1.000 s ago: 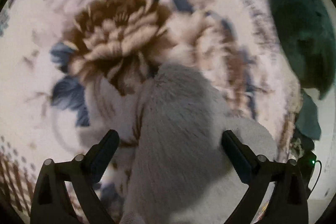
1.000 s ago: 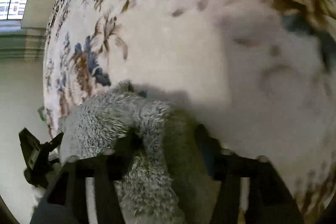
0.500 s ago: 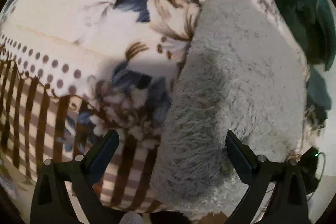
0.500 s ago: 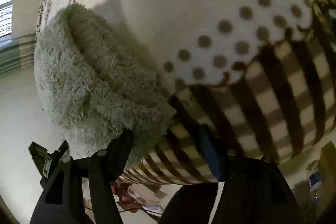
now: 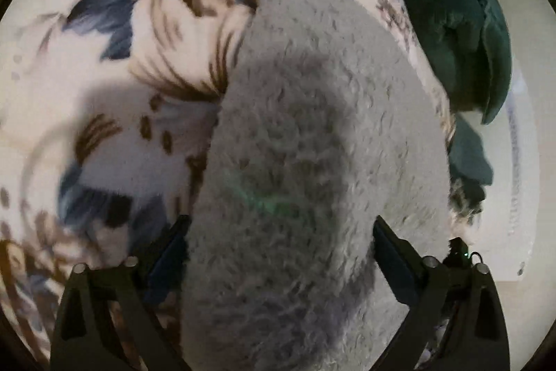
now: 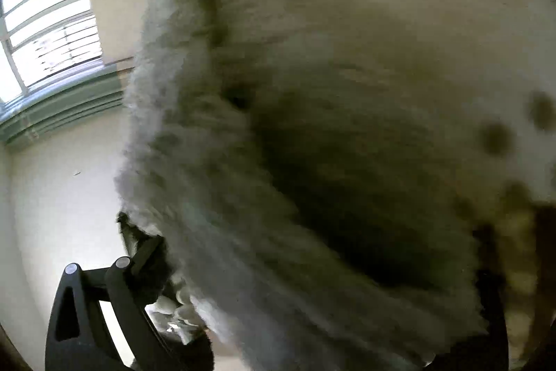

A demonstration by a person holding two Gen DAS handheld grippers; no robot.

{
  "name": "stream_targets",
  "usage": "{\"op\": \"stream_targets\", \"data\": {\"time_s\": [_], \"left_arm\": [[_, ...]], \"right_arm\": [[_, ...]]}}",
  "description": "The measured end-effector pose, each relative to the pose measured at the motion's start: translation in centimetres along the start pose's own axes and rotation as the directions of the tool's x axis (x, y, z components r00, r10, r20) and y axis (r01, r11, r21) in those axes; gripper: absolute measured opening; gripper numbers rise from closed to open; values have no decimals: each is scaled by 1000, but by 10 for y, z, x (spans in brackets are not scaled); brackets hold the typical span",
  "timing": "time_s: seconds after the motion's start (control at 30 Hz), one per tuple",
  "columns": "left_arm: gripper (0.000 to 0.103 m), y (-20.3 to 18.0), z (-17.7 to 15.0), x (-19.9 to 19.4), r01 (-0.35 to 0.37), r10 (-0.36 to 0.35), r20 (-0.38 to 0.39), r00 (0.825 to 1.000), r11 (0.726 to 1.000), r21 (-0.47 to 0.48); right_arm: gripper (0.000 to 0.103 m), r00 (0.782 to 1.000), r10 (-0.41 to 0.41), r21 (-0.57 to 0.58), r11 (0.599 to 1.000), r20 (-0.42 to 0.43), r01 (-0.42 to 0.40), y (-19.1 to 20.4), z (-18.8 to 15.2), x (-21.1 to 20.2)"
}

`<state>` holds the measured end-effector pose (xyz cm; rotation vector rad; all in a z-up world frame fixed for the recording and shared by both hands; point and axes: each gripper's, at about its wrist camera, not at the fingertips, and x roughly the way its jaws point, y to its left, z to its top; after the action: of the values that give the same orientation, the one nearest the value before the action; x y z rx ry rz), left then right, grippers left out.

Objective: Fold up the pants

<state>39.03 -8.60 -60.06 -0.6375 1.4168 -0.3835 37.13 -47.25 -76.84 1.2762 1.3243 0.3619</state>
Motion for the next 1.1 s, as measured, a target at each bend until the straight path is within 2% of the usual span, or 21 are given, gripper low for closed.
{"op": "stream_targets", "data": {"time_s": [0.03, 0.07, 0.1, 0.13, 0.27, 0.37, 0.53, 0.6, 0.67, 0.8, 0.97, 1.1], "left_arm": [[67, -2, 0, -4, 17, -17, 22, 1000, 1000, 3], [51, -4, 0, -8, 25, -25, 27, 999, 1000, 11], [41, -6, -1, -14, 44, -44, 38, 998, 999, 18], [38, -9, -2, -20, 66, -67, 53, 996, 998, 20], [34, -15, -4, -45, 145, -145, 86, 986, 989, -5], [33, -25, 2, -67, 185, -184, 113, 976, 983, 8], [33, -39, 37, -100, 221, -225, 171, 959, 974, 44], [33, -39, 63, -113, 240, -247, 191, 950, 969, 59], [33, -36, 100, -127, 260, -269, 214, 939, 963, 69], [33, -32, 193, -140, 273, -285, 252, 925, 958, 85], [34, -21, 327, -138, 241, -273, 284, 919, 960, 143], [34, 2, 419, -124, 207, -251, 306, 918, 964, 169]], "right_arm": [[101, 1000, 16, -11, 1000, 2, -16, 5, 0, 3], [89, 1000, 20, -20, 1000, 9, -20, 9, 0, 6], [75, 1000, 2, -29, 1000, 17, -1, 12, 0, 7], [51, 1000, -19, -40, 999, 24, 20, 17, -1, 9], [41, 995, -61, -94, 993, 73, 68, 47, -7, 0], [40, 993, -66, -132, 988, 99, 79, 77, -10, -7], [39, 989, -74, -180, 979, 127, 96, 135, -1, -9], [39, 988, -69, -206, 974, 137, 96, 161, 2, -8], [39, 986, -68, -237, 966, 154, 104, 201, 24, 8], [39, 980, -47, -282, 954, 193, 101, 270, 74, 37], [39, 970, -18, -308, 947, 241, 95, 344, 166, 108], [39, 965, -10, -331, 938, 261, 99, 395, 244, 182]]}}
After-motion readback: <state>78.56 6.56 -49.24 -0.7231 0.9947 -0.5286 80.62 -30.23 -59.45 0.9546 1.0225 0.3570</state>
